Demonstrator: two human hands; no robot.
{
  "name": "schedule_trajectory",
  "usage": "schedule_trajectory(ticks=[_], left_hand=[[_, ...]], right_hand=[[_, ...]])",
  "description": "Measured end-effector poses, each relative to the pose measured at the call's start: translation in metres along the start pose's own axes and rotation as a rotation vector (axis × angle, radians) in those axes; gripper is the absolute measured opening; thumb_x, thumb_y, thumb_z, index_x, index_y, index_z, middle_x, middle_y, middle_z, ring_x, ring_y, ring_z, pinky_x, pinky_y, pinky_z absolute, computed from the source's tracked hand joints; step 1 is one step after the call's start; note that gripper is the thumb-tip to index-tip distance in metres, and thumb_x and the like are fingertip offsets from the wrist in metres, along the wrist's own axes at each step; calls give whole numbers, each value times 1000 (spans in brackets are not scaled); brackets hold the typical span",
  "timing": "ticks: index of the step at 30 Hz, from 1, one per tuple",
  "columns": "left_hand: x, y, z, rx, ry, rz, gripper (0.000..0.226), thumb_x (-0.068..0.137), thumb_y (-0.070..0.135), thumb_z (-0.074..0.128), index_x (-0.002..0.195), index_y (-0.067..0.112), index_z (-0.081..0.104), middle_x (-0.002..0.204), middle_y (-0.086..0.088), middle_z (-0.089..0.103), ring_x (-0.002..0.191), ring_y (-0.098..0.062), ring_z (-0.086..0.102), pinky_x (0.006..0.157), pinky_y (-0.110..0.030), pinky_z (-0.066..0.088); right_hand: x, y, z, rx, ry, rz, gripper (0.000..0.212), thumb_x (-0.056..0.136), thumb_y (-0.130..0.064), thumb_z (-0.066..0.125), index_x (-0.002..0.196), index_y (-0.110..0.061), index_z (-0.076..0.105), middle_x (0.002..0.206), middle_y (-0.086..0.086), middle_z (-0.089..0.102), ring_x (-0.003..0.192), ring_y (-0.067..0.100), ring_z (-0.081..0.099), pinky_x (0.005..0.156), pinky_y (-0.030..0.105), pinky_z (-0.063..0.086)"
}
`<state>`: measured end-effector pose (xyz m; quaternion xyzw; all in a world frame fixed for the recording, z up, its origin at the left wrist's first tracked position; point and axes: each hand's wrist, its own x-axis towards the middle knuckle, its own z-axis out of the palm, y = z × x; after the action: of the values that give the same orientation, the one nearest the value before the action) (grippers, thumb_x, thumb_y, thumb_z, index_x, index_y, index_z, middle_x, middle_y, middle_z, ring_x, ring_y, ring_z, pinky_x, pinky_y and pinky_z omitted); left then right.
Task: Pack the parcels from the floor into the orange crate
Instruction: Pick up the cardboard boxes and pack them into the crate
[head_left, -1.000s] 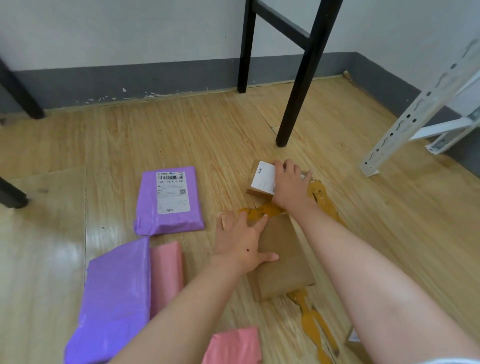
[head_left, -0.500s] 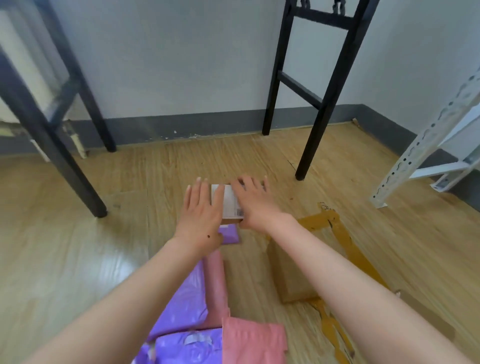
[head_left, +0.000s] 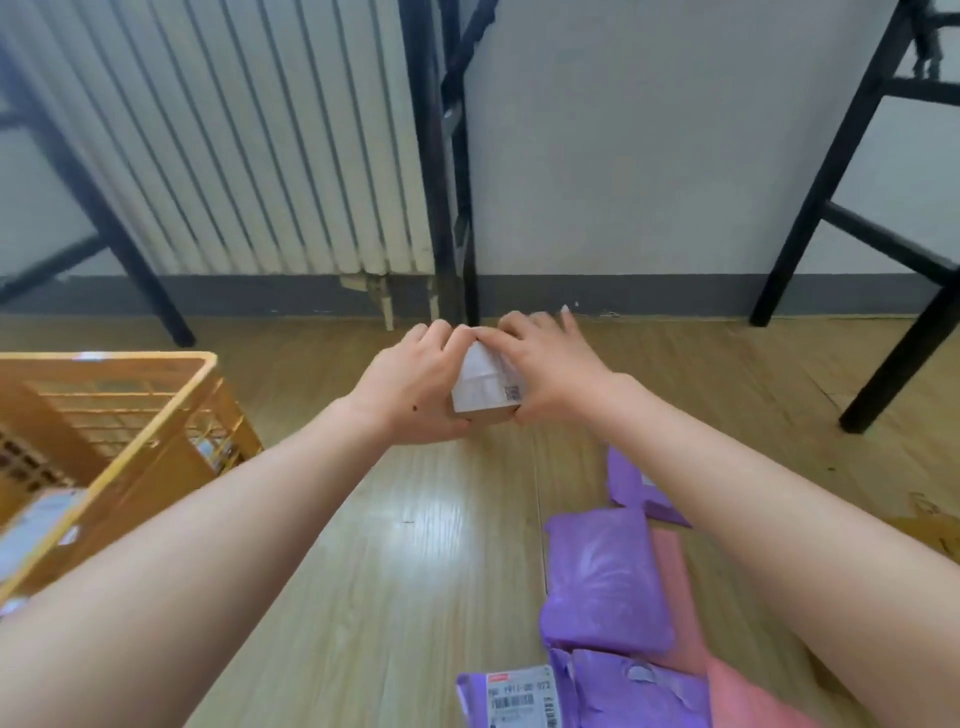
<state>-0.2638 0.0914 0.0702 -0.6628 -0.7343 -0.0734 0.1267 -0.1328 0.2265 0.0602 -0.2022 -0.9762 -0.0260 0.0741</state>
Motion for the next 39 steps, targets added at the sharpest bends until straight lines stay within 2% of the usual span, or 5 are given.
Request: schedule_trajectory(ticks=[8,15,22,33,39], left_hand=[[-111,-140,-27,4,98,-163,77,62,41,79,122,10,42,116,-11,44,100,-26,40,81,-39,48],[-204,-249,-38,-57,283,-364,73,64,36,80,120,10,42,115,-13,44,100,-22,39,74,-25,38],[-280,-322,-21,-80,314,-639,77,64,42,80,124,12,41,118,-11,41,104,-23,37,77,-24,34],[-321,-389,53,-200,83,-1053,77,63,42,81,120,13,38,123,-14,37,115,-29,35,82,-30,38],[-319,-421,72,-294,22,-1159,83,62,21,86,126,13,35,128,-13,37,119,-31,37,92,-38,42]], right_hand=[[89,-155,-13,-70,41,-180,103,71,-40,75,150,-33,10,143,1,32,135,26,27,116,56,5],[169,-293,-4,16,116,-313,100,73,-39,72,151,-32,10,151,5,26,144,28,14,115,58,5],[200,-407,35,202,94,-357,91,81,-10,65,151,-30,11,159,5,9,147,27,1,119,47,12],[206,-435,92,275,-108,-193,80,80,-12,65,148,-19,23,151,3,31,142,23,26,117,43,17],[204,-433,98,253,-94,-212,77,84,-11,61,149,-19,20,152,2,29,145,23,17,118,40,16]])
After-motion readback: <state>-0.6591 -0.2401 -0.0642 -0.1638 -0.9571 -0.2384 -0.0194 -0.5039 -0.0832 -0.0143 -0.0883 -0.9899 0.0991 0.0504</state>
